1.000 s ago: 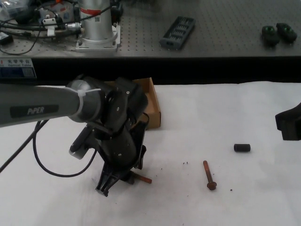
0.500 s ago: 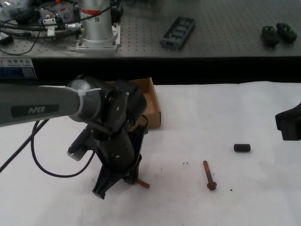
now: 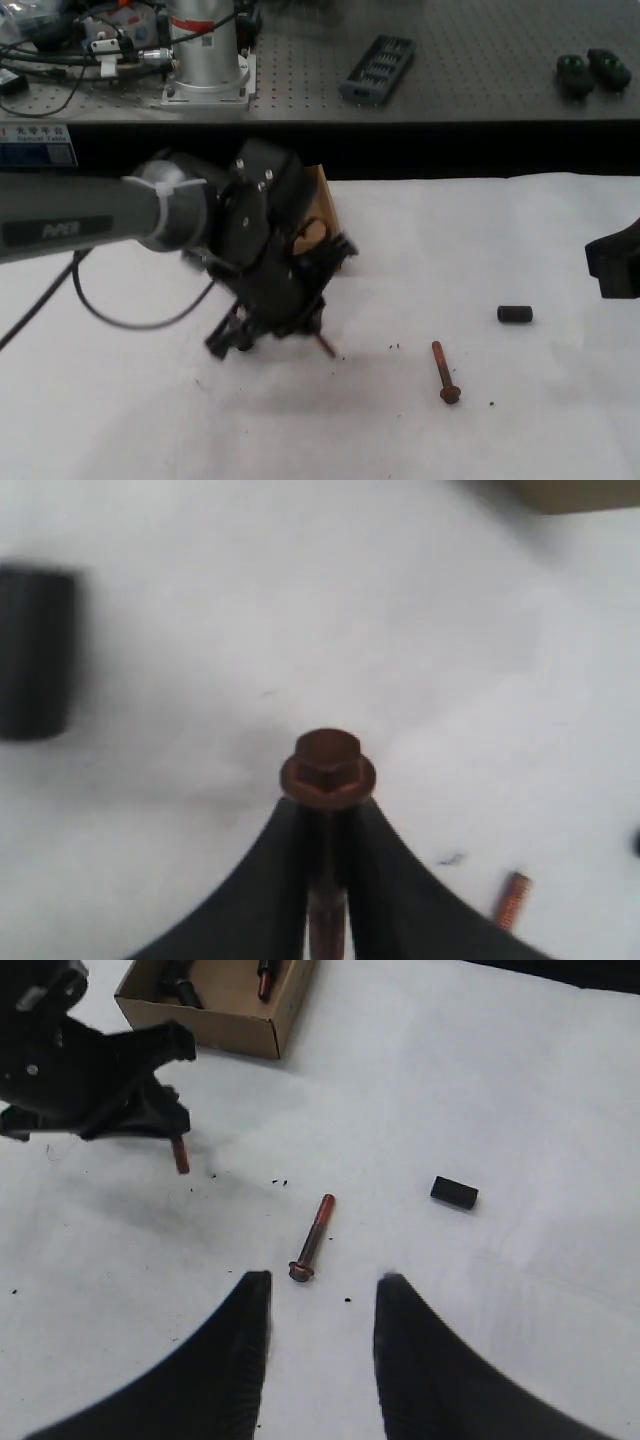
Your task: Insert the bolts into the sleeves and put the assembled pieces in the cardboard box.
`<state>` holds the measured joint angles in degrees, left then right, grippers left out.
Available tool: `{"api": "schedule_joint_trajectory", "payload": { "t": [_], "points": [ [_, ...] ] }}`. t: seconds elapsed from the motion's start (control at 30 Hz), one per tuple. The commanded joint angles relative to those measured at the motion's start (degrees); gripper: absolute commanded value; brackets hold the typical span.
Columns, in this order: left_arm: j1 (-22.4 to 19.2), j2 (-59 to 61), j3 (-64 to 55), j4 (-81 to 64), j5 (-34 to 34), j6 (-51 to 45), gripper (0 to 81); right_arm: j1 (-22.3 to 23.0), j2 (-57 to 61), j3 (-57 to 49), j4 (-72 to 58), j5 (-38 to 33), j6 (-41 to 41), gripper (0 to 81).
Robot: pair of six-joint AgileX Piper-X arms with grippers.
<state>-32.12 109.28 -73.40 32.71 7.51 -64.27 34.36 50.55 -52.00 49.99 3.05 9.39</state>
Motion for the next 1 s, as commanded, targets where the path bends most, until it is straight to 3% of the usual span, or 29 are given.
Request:
{"api": "schedule_joint_trajectory", "payload": {
  "t": [0.0, 0.13, 0.37, 0.57, 0.73, 0.97],
  "points": [
    [0.5, -6.5, -0.6, -7.6, 1.6, 15.4, 0.6, -0.2, 0.3, 0.0, -0.2, -0.6, -2.9, 26.4],
    [1.5, -12.5, -0.6, -8.0, 2.3, 29.2, 0.6, -0.6, 3.3, 0.0, -2.0, -8.0, -9.4, 25.3],
    [5.0, -26.4, 1.2, -7.3, 4.8, 41.8, 0.6, -1.9, 18.3, -1.0, -8.7, -15.4, -13.5, 25.2],
    [11.5, -42.9, 9.4, -8.0, 4.7, 42.4, 0.6, -1.6, 33.8, -10.9, -8.6, -24.8, -5.6, 25.7],
    [15.0, -56.2, 17.2, -9.2, 4.7, 42.4, 0.6, 2.4, 45.0, -23.7, -7.9, -20.7, -5.2, 29.7],
    [15.9, -71.9, 30.3, -12.0, 3.1, 38.4, 0.6, 9.0, 60.2, -39.6, -3.0, -17.6, -5.2, 29.6]
  ]
}}
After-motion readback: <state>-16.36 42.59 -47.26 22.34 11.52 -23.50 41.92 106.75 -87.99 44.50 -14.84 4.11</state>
